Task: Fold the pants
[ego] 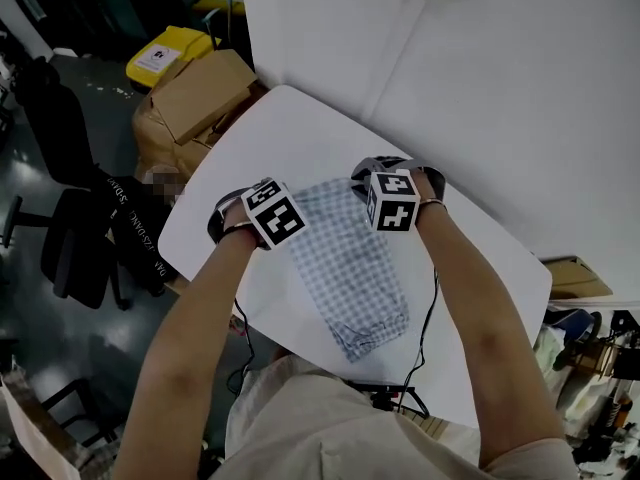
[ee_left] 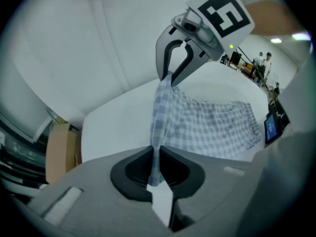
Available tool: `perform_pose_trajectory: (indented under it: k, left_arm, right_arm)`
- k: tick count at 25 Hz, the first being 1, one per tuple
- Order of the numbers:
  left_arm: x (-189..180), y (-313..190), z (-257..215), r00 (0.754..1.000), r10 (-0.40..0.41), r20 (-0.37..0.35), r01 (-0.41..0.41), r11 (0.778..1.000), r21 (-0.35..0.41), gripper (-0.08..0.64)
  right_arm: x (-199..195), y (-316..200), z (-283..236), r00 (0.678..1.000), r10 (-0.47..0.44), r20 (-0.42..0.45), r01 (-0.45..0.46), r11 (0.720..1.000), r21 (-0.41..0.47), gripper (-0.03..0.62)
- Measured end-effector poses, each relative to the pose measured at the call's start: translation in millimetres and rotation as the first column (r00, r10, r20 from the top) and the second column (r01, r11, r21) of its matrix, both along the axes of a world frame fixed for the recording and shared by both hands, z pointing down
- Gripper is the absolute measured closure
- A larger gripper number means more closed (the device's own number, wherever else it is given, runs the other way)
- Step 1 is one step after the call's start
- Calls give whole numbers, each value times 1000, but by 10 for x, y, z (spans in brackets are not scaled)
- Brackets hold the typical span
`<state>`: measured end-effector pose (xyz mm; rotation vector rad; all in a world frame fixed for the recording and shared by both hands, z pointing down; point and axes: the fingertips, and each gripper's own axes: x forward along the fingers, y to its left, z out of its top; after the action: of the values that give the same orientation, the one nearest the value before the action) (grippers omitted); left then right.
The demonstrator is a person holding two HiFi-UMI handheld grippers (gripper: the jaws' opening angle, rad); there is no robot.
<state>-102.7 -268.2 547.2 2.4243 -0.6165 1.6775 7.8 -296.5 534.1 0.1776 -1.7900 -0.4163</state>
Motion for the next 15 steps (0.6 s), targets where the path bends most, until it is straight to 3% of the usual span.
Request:
perform_pose_trajectory:
  k: [5,10,15]
  left_arm:
    - [-17,-338,-324,998,56,32,-59,991,118,523]
    - [109,-83,-411,996,88,9,-88,989,121,525]
    - [196,276,-615,996,93,-16,-90,986,137,525]
  right_arm:
    - [-4,-255,-255,997,42,63,-48,993,110,532]
    - [93,-5,-338,999,22,47,-27,993,112,532]
    - [180,392,-549,996,30,86,-39,994,99,532]
